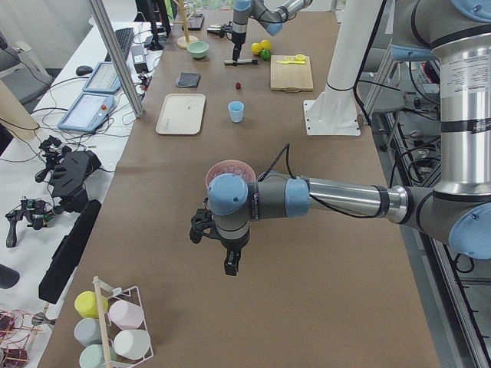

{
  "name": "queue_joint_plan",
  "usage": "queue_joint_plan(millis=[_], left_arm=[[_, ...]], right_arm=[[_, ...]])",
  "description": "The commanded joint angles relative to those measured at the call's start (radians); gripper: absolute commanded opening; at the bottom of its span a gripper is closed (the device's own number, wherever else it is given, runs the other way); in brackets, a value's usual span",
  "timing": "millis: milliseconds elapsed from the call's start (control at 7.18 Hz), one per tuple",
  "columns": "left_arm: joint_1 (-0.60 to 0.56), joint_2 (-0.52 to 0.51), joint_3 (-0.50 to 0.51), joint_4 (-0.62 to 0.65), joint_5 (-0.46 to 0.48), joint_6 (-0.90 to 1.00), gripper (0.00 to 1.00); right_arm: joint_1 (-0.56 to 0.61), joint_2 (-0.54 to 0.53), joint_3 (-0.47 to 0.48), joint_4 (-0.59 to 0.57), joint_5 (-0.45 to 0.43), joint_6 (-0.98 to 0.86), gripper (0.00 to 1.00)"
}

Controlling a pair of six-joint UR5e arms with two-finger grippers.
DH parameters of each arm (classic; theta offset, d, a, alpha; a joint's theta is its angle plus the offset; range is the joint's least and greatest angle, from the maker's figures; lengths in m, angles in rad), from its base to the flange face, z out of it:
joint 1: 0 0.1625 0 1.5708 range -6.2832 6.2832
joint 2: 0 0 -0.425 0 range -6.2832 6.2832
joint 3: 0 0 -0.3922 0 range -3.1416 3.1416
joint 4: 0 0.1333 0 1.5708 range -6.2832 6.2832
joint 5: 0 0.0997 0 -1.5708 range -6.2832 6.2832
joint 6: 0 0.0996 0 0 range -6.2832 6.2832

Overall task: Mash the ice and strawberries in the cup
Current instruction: 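Lower the right gripper onto the red strawberry and grasp it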

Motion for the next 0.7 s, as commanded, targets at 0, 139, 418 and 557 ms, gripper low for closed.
queue_joint_plan(millis=[0,139,418,557], left_arm=[[-0.001,0.001,0.000,-0.001,0.000,0.000,0.98],[0.001,0.001,-0.002,-0.002,0.000,0.000,0.98],[0.001,0.000,-0.002,-0.002,0.000,0.000,0.98],[0.001,0.000,-0.003,-0.002,-0.002,0.000,0.98]], right_arm=[[-0.033,0.031,-0.051,0.006,-0.035,0.030,1.00],[-0.064,0.052,-0.060,0.004,-0.064,0.065,1.00],[-0.084,0.114,-0.137,0.022,-0.093,0.104,0.99],[-0.093,0.114,-0.183,0.095,-0.105,0.107,0.98]])
